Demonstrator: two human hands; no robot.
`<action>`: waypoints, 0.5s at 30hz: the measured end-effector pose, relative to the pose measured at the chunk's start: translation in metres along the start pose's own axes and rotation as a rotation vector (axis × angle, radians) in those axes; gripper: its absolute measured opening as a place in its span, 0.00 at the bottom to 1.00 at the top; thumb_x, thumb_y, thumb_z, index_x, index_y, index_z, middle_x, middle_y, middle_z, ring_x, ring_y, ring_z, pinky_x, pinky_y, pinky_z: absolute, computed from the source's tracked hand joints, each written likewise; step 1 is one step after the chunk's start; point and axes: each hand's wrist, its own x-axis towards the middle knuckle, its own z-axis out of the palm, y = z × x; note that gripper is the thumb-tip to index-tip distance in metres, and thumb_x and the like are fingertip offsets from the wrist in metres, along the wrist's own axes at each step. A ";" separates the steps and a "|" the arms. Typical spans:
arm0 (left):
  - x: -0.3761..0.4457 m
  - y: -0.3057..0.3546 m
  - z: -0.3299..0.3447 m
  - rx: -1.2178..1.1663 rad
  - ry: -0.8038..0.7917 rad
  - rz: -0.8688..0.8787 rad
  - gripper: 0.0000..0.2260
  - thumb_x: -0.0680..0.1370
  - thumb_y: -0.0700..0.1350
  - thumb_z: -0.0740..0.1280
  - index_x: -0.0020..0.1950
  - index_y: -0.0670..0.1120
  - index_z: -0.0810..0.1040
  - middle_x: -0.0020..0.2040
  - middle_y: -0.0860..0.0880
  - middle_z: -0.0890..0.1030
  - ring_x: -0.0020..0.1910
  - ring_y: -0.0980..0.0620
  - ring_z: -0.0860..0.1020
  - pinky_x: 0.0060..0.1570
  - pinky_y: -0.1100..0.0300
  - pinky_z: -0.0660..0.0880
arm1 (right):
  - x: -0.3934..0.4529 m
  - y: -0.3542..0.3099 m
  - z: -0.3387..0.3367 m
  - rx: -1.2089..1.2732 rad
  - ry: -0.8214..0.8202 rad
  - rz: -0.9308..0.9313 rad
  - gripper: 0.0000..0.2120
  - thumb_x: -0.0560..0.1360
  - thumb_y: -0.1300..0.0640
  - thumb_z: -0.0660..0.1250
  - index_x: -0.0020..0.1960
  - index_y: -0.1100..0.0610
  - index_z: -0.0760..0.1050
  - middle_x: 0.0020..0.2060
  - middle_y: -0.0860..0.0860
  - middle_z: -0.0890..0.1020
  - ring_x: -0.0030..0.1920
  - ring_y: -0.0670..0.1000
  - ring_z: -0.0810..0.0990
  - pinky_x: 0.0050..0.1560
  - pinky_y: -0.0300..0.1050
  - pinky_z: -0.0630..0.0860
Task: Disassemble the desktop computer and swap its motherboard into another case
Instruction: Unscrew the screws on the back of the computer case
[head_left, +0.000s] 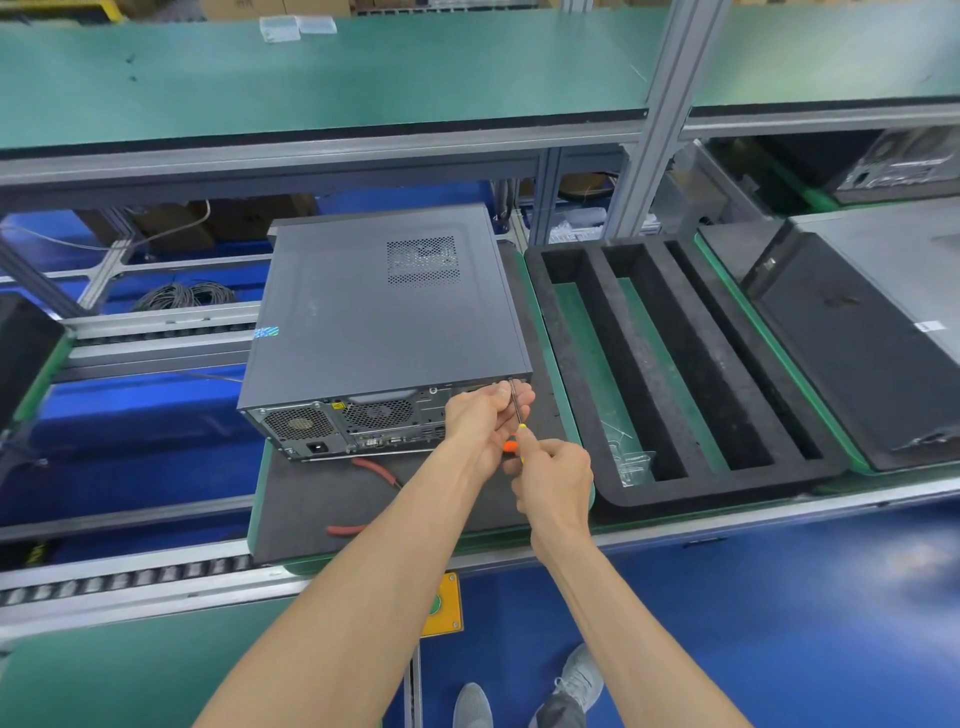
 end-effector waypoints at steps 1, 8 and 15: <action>0.000 0.000 0.000 0.000 0.005 0.003 0.09 0.82 0.32 0.61 0.49 0.32 0.80 0.41 0.40 0.84 0.36 0.49 0.82 0.38 0.61 0.81 | 0.000 0.000 -0.001 0.000 0.004 -0.018 0.10 0.77 0.49 0.71 0.43 0.55 0.80 0.35 0.52 0.84 0.36 0.51 0.81 0.38 0.49 0.78; 0.000 0.000 0.000 0.017 0.005 0.000 0.09 0.82 0.34 0.62 0.54 0.32 0.81 0.44 0.39 0.84 0.36 0.50 0.81 0.40 0.60 0.80 | 0.000 -0.002 0.001 0.021 -0.002 0.037 0.16 0.83 0.48 0.60 0.44 0.54 0.81 0.30 0.48 0.84 0.37 0.51 0.79 0.44 0.53 0.75; -0.001 0.000 0.002 -0.017 0.019 0.007 0.09 0.82 0.32 0.61 0.46 0.33 0.80 0.38 0.41 0.85 0.33 0.50 0.82 0.35 0.61 0.81 | 0.001 0.002 0.001 0.048 -0.043 -0.001 0.11 0.75 0.46 0.73 0.49 0.51 0.74 0.41 0.53 0.84 0.38 0.52 0.79 0.40 0.50 0.77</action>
